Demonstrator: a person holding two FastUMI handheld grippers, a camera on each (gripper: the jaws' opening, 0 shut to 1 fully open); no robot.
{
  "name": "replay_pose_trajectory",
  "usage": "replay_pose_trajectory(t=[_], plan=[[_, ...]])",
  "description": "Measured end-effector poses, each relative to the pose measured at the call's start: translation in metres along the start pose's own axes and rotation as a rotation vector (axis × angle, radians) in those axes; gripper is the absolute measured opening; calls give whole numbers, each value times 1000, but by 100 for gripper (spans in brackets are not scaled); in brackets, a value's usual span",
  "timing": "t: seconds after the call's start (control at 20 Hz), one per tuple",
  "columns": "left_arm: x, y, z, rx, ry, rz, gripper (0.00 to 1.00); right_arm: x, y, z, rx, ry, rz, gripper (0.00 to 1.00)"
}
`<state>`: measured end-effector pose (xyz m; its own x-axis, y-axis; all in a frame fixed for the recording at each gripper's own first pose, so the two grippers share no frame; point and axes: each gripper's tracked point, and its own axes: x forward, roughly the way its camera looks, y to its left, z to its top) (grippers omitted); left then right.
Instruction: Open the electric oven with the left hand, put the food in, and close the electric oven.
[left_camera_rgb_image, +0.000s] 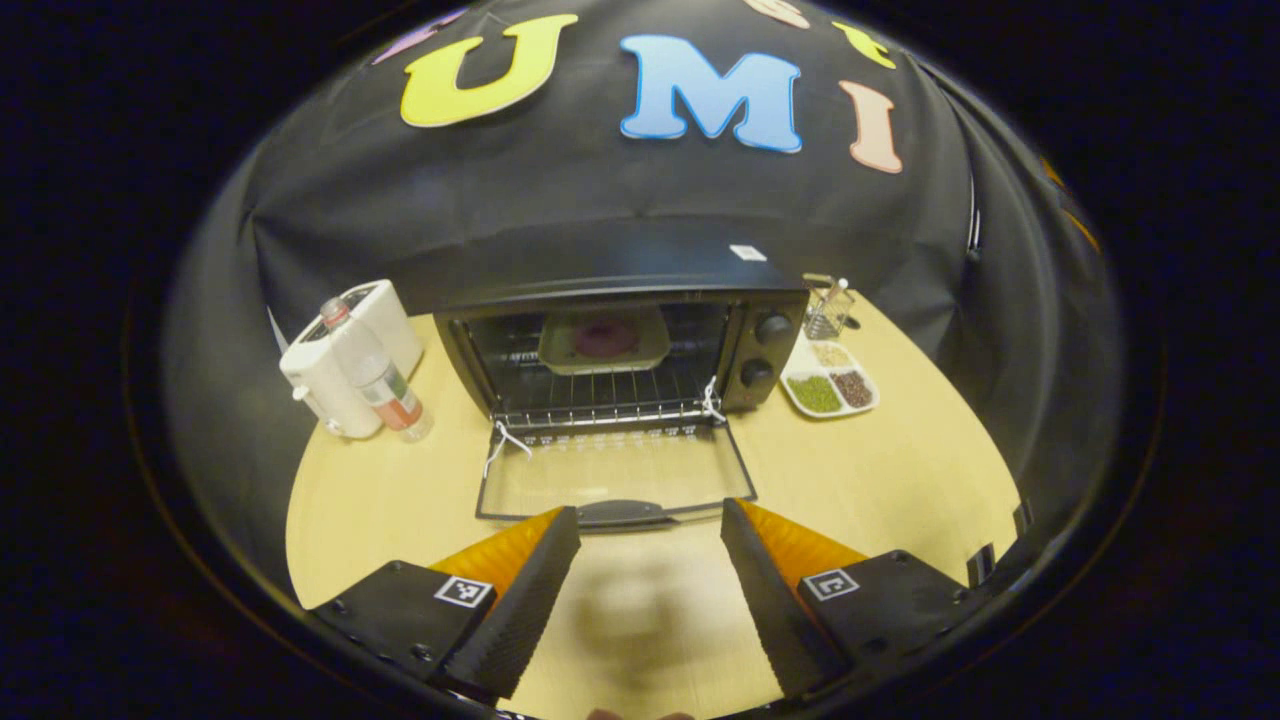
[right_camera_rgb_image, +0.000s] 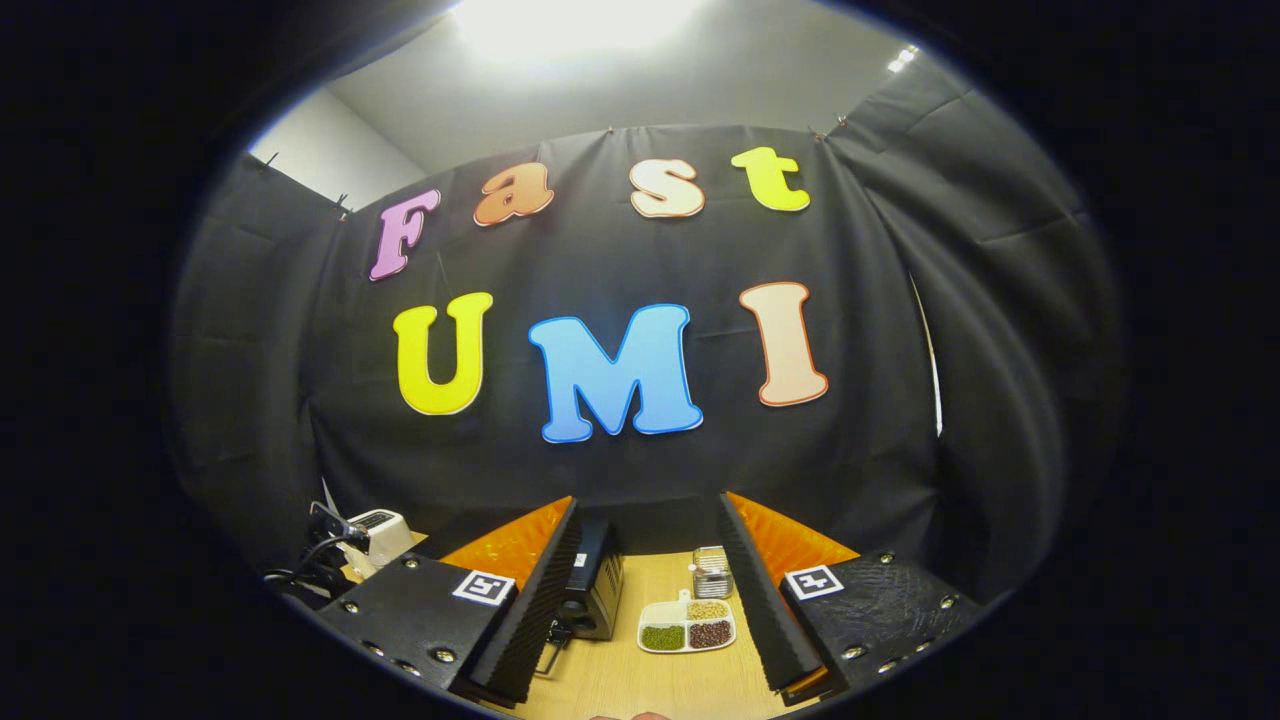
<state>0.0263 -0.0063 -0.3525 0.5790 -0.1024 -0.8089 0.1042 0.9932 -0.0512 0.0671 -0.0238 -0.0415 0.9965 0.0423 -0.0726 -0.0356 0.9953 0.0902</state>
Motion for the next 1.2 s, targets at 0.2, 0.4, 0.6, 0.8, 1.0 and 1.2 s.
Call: replay_pose_trajectory(t=[0.2, 0.4, 0.6, 0.8, 1.0, 1.2], plan=[[26, 5, -24, -3, 104, 3, 97, 5, -13, -10, 19, 31, -32, 83], [49, 13, -42, -6, 190, 4, 97, 9, -24, -18, 26, 56, -68, 83], [71, 21, -57, -12, 271, 10, 97, 13, -30, -22, 20, 70, -91, 83], [93, 25, -74, -29, 342, 7, 97, 16, -32, -26, 13, 83, -102, 84], [106, 30, -82, -26, 379, 9, 97, 18, -35, -27, 8, 88, -113, 84], [117, 30, -83, -53, 398, 7, 100, 21, -35, -30, 5, 98, -120, 84]])
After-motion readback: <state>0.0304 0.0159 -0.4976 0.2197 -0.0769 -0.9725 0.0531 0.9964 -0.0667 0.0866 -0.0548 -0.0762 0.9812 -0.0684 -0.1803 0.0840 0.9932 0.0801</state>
